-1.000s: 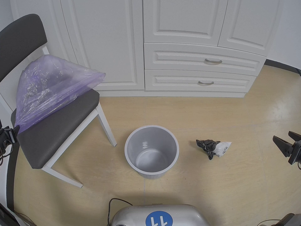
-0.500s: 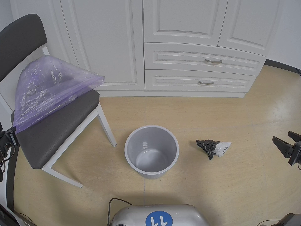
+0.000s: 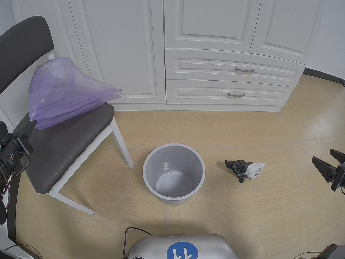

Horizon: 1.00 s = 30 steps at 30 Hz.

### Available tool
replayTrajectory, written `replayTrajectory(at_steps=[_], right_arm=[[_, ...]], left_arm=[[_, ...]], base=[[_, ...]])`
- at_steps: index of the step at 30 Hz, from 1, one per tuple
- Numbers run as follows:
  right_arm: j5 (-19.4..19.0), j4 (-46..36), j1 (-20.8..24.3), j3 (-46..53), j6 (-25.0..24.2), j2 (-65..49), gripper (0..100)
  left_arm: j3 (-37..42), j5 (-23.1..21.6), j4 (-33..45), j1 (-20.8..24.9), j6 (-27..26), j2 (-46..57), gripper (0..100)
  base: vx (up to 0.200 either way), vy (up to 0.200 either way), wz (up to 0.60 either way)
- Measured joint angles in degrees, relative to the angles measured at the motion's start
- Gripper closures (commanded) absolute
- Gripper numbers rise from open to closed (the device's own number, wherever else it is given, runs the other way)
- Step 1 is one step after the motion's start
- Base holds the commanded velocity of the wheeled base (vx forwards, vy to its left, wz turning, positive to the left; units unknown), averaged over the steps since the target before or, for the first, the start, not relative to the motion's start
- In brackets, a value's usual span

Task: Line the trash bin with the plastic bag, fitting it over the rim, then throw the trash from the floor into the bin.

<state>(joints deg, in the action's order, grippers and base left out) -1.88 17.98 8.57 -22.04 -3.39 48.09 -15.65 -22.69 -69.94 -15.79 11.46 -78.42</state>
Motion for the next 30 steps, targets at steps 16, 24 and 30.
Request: replayTrajectory(at_steps=[16,24,30], right_arm=[[14.24,11.19,15.24,-1.35,-4.63,7.01,0],[18.76,17.37,25.03,-0.23,-9.98,17.24,0],[19.14,23.61,29.96,-0.72,-12.57,25.59,0]], left_arm=[[-4.00,14.70,3.45,36.36,1.01,7.06,100],[-4.94,17.80,5.02,47.95,1.10,9.87,100],[-6.39,18.12,6.19,50.98,1.10,11.14,100]], base=[[0.000,0.000,0.00],[0.000,0.000,0.00],[0.000,0.000,0.00]])
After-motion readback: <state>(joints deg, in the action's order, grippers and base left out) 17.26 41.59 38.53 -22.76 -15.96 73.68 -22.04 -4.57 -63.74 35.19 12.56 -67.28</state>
